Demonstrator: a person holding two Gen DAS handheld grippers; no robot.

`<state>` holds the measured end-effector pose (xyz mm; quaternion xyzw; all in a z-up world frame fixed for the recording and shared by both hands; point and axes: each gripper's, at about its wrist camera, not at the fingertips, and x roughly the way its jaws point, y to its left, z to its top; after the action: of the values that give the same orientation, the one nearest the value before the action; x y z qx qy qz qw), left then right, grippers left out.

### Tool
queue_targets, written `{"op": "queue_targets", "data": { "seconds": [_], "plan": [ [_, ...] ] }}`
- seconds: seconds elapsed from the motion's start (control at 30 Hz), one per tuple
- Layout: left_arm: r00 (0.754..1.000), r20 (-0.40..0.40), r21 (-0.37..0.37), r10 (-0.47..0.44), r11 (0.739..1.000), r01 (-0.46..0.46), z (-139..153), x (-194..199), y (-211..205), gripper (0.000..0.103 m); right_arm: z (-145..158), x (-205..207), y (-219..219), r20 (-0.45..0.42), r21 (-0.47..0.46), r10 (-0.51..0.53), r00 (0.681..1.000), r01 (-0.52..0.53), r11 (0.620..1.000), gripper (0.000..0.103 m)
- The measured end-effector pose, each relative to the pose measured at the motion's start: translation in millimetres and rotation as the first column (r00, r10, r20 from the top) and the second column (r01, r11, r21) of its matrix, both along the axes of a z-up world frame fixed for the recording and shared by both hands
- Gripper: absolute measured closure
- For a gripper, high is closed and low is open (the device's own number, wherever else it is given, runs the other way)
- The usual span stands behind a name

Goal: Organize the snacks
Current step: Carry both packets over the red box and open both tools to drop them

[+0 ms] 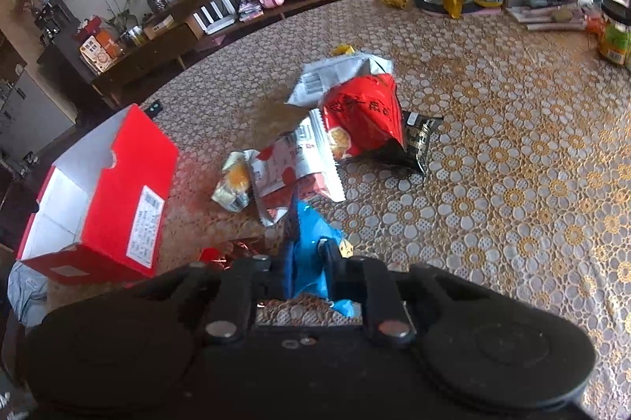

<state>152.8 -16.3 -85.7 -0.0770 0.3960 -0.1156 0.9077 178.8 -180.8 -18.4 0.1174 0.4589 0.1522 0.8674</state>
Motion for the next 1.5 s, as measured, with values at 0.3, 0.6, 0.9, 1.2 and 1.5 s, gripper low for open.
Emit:
{"op": "queue_targets", "data": {
  "seconds": [0.3,0.6,0.9,1.2,1.5],
  "plan": [
    [0.998,0.066,-0.017,0.018,1.0,-0.017,55,-28,23,0.076,39,-21,19,0.069,0.018,0.057,0.996,-0.059,0.998,0.089],
    [0.985,0.154,-0.024,0.084,0.996,-0.081,113,-37,67,0.076,85,-28,66,0.165,0.025,0.147,0.975,-0.153,0.988,0.089],
    [0.959,0.211,-0.006,0.187,0.982,-0.191,144,-37,130,0.076,113,-19,134,0.238,0.005,0.253,0.938,-0.262,0.965,0.09],
    [0.938,0.188,0.041,0.291,0.952,-0.304,142,-28,202,0.076,111,-4,209,0.23,0.016,0.344,0.91,-0.357,0.934,0.09],
    [0.925,0.102,0.076,0.366,0.924,-0.374,106,-10,258,0.076,86,11,265,0.19,0.012,0.395,0.899,-0.404,0.915,0.09]
  ]
}}
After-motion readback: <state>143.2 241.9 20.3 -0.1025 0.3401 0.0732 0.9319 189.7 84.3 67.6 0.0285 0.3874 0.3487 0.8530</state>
